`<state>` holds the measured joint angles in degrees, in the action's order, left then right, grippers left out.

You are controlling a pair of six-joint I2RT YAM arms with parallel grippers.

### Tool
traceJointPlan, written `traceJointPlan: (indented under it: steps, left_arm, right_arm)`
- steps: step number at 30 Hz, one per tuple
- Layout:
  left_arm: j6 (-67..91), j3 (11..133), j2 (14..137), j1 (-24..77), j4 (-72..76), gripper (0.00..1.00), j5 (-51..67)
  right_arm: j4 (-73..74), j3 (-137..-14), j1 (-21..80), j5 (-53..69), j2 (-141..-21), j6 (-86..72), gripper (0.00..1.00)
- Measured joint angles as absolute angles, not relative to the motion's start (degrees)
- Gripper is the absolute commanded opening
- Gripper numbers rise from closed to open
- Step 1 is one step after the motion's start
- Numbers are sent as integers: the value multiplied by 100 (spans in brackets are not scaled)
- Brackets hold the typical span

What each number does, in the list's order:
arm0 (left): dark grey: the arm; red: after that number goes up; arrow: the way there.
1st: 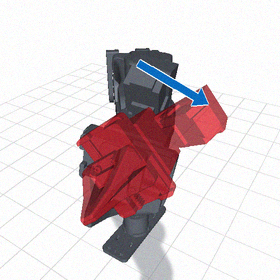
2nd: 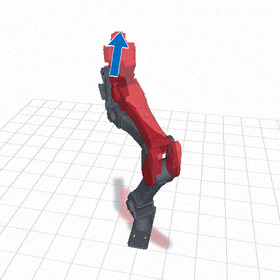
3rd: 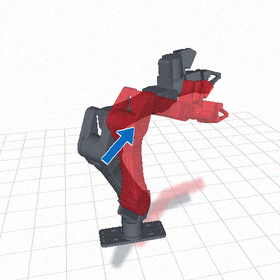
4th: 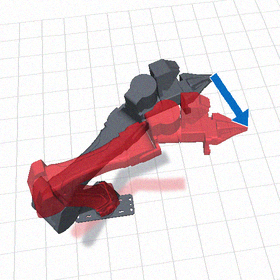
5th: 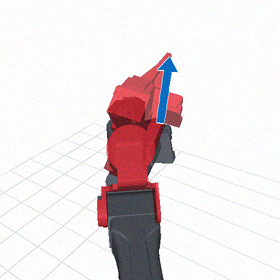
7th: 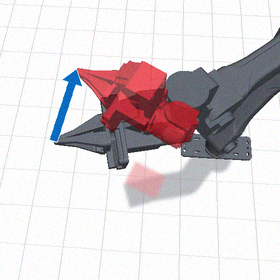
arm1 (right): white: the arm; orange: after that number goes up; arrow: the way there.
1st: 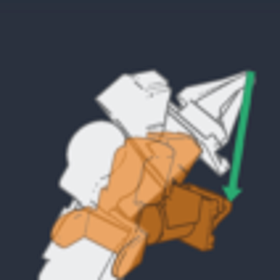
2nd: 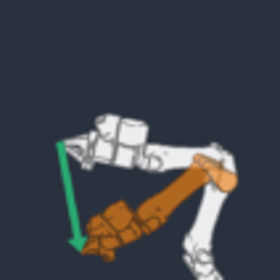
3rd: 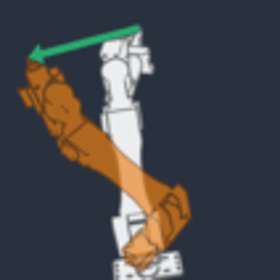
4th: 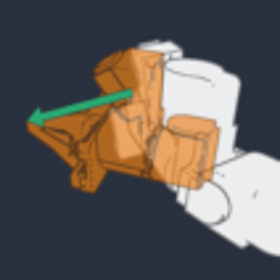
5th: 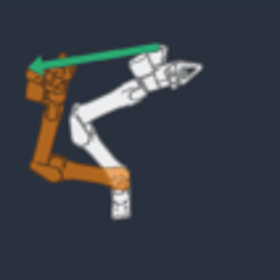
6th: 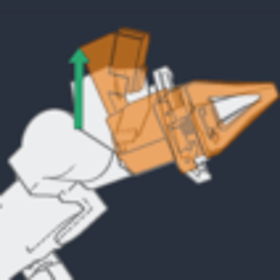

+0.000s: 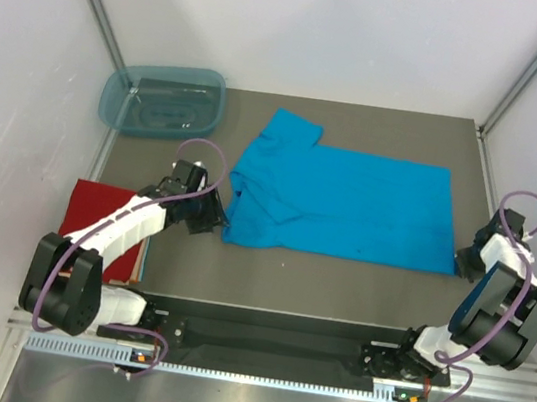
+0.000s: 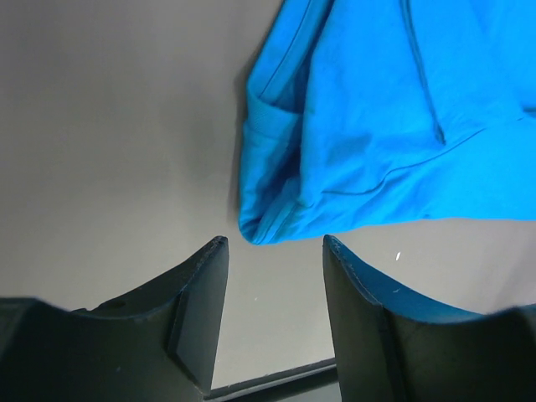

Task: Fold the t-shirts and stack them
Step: Fold the tshirt

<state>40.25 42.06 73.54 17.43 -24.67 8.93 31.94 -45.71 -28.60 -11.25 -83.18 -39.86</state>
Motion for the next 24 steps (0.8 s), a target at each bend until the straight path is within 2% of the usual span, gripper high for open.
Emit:
traceJointPlan:
  steps: [3, 7, 10, 12, 14, 18, 24]
  left_arm:
    - [4080, 4198, 7354, 1745, -2394, 53, 893]
    - [4060, 4213, 7354, 1747, -2394, 52, 1002]
    - [4029, 4403, 7461, 1728, -2412, 51, 1120]
    - [4021, 4635, 7640, 1671, -2401, 51, 1238]
    - [4040, 4858, 7841, 1551, -2344, 51, 1387]
    - [4209, 5199, 8239, 1181, -2231, 48, 1865]
    - [4663, 5137, 8477, 370, -1804, 47, 2569]
  right_arm:
    - [3358, -4613, -2893, -1079, -8232, -3846, 34]
    - [3656, -4831, -2875, -1039, -8036, -3747, 36]
    - [3741, -5089, -2381, -1188, -7566, -3728, 35]
    - [3531, -5214, -1678, -1313, -7247, -3601, 36]
    - [2919, -5205, -513, -1341, -6888, -3295, 39]
    - [1400, -4991, 1345, -475, -6687, -2327, 42]
    - [556, -5437, 3232, -110, -8173, -611, 37]
